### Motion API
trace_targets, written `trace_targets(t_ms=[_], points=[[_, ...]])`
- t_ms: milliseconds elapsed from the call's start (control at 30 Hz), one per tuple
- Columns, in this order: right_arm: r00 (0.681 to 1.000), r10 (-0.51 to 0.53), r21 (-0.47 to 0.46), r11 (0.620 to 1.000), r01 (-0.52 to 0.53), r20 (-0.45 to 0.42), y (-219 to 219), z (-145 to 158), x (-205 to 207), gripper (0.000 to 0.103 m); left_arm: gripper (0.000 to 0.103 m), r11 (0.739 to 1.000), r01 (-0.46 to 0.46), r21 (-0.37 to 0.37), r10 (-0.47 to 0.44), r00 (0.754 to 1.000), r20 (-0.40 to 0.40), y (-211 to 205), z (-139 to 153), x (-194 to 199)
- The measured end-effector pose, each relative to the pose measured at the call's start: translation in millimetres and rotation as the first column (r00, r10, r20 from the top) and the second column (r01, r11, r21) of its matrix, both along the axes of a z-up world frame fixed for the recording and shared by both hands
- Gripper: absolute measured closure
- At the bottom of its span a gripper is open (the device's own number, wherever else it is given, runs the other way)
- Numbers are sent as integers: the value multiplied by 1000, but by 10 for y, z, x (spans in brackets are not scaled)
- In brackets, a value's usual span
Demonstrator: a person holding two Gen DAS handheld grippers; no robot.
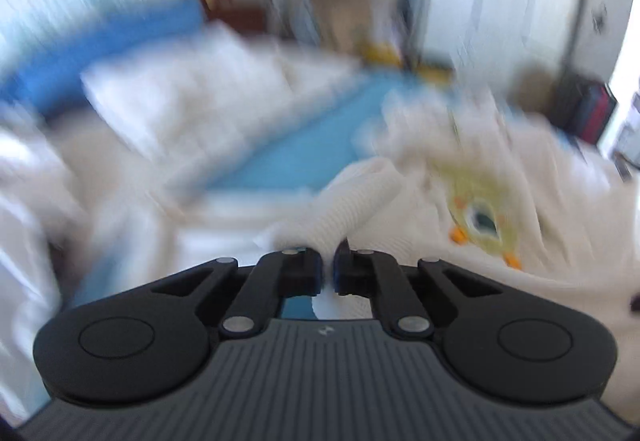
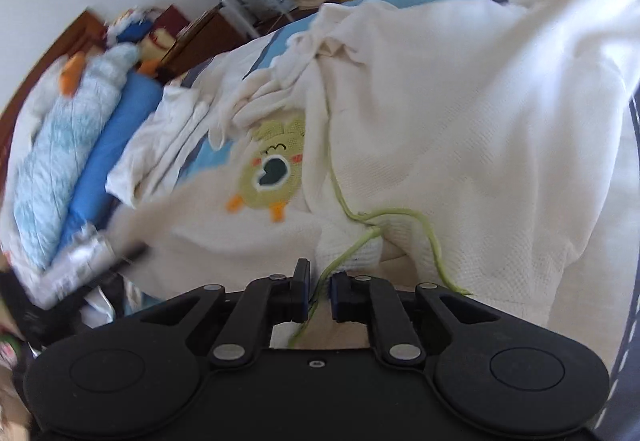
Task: Fold clothes
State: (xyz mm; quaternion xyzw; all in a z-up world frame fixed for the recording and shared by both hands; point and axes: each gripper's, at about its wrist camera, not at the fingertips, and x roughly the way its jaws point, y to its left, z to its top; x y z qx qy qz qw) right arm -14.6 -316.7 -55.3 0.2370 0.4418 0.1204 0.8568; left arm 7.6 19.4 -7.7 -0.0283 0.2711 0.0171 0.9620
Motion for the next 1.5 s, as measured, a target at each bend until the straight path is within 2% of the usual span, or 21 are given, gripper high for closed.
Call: trace_targets(t_ms=[133, 233, 300, 400, 467, 500, 600, 700, 767, 833, 900, 1067, 1100, 1167, 1267, 1333, 1367, 1400, 1433, 1467, 1500], points=[[982, 180, -41, 983, -178, 59, 303, 110, -73, 96, 97, 962, -180, 204, 142, 972, 185, 97, 321, -355], [974, 220, -144, 967, -210, 57, 485, 124, -57, 91, 97, 969, -173, 179, 166, 985, 50, 180, 89, -180], [987, 158, -176, 973, -149, 41, 432, 116, -18, 81, 97, 970, -191, 153, 199, 979, -44, 259, -167, -29], [996, 24, -66, 998, -18, 87, 59, 305, -109, 75, 95, 972, -207, 111, 223, 961, -164, 418, -426, 60], [992, -39, 67, 997, 31, 118, -273, 480, -227, 61, 91, 971, -219, 94, 233, 958, -170, 482, -421, -20], [991, -53, 67, 997, 45, 123, -414, 561, -291, 58, 86, 970, -226, 84, 237, 959, -156, 508, -376, -46], [993, -47, -106, 993, 59, 111, -712, 744, -479, 54, 64, 968, -241, 74, 247, 964, -96, 503, -187, -202], [999, -12, -240, 971, 20, 35, -839, 739, -643, 54, 61, 998, -44, -36, 41, 997, -71, 316, -12, -424], [1000, 30, -257, 966, -27, 7, -845, 720, -709, 52, 60, 984, 123, -129, -132, 989, -65, 126, 43, -587], [997, 71, -263, 962, -71, -8, -828, 681, -757, 48, 53, 944, 279, -177, -296, 952, -77, -120, 47, -716], [997, 59, -255, 965, -69, -47, -822, 609, -709, 48, 50, 876, 426, -227, -457, 884, -105, -382, 0, -790], [969, 217, -283, 928, -242, -119, -343, 563, -578, 37, 38, 727, 625, -285, -684, 697, -216, -957, -273, -953], [957, 255, -311, 906, -287, -140, -219, 545, -536, 33, 34, 729, 629, -272, -684, 689, -241, -1017, -336, -967], [933, 285, -370, 861, -349, -217, -41, 427, -412, 32, 31, 755, 613, -233, -656, 697, -290, -1074, -488, -949], [884, 246, -442, 793, -420, -398, 97, 87, -199, 28, 31, 824, 531, -198, -565, 741, -362, -1077, -708, -800], [848, 187, -448, 781, -434, -495, 95, -104, -77, 29, 34, 856, 477, -201, -517, 780, -352, -1034, -750, -710], [846, 174, -456, 778, -432, -504, 88, -143, -26, 29, 43, 865, 463, -194, -502, 799, -330, -1005, -726, -673], [850, 172, -469, 772, -430, -497, 83, -163, 22, 29, 71, 870, 456, -187, -493, 814, -307, -976, -684, -640], [855, 169, -481, 765, -428, -491, 79, -183, 70, 31, 88, 869, 457, -187, -494, 820, -290, -957, -635, -613], [859, 173, -482, 766, -425, -481, 70, -197, 113, 36, 93, 869, 459, -188, -495, 825, -274, -938, -587, -586], [864, 183, -473, 774, -421, -469, 57, -206, 152, 62, 94, 868, 460, -188, -496, 829, -258, -921, -529, -568]])
